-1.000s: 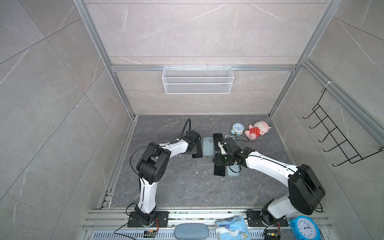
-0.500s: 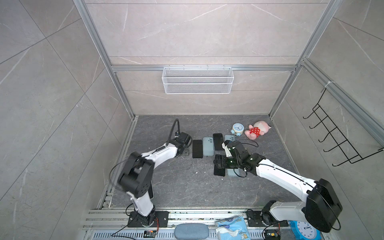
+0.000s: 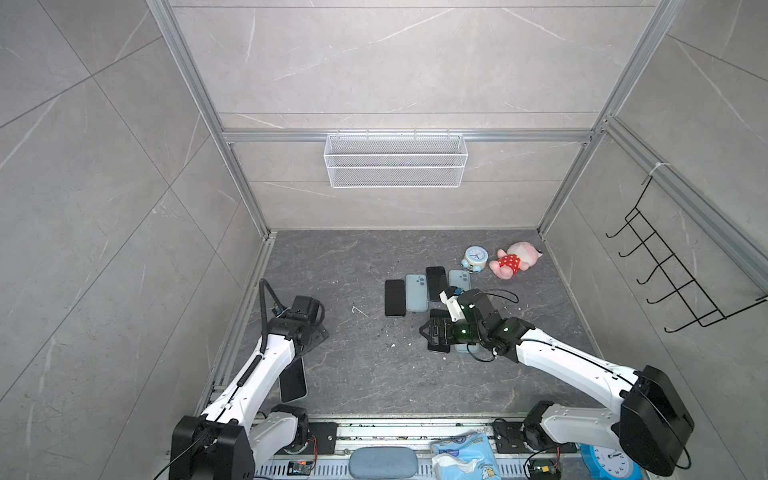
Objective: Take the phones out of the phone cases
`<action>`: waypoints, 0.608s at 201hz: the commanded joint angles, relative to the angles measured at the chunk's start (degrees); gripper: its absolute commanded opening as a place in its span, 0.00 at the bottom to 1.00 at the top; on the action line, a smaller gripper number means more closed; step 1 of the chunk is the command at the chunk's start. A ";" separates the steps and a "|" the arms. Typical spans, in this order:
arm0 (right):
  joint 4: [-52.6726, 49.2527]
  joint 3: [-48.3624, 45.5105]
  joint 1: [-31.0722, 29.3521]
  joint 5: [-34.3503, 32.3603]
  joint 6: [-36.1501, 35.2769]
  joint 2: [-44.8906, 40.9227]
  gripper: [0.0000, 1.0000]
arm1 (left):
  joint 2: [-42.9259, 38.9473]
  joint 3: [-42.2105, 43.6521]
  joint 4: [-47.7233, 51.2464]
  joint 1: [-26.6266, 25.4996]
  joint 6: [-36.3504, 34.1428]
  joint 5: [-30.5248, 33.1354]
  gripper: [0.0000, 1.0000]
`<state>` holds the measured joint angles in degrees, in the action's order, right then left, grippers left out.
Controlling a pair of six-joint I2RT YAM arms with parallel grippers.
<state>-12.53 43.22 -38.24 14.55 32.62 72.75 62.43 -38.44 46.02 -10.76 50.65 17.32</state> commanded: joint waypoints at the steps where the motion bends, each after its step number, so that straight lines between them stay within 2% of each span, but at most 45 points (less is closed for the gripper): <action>1: 5.06 -1.27 -0.11 3.27 0.67 1.37 0.94 | -1.25 2.05 2.42 1.15 8.55 -0.36 1.00; 29: 6.44 -1.47 -0.12 4.87 0.06 2.87 0.94 | -4.33 6.92 1.96 1.46 15.43 -2.27 1.00; 54: 7.14 -1.94 -0.10 5.44 -0.08 3.75 0.93 | -11.61 9.42 6.09 1.51 21.83 0.98 1.00; 70: 8.55 -2.73 -0.12 6.31 0.68 4.31 0.93 | -14.64 10.72 6.78 1.83 22.72 1.95 1.00; 88: 9.80 -3.39 -0.14 6.72 1.69 4.86 0.92 | -14.34 12.67 6.20 2.29 24.12 -0.29 1.00; 103: 10.06 -3.49 -0.14 6.92 2.23 5.05 0.91 | -14.02 14.72 3.35 2.33 24.88 -1.69 1.00; 122: 9.60 -3.41 -0.13 6.82 2.36 4.34 0.91 | -12.95 15.60 -1.93 2.51 22.53 -5.08 1.00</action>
<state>-4.10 40.32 -38.24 20.47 33.89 77.54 48.21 -23.75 48.84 -8.62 72.51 15.84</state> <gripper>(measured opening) 0.914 0.995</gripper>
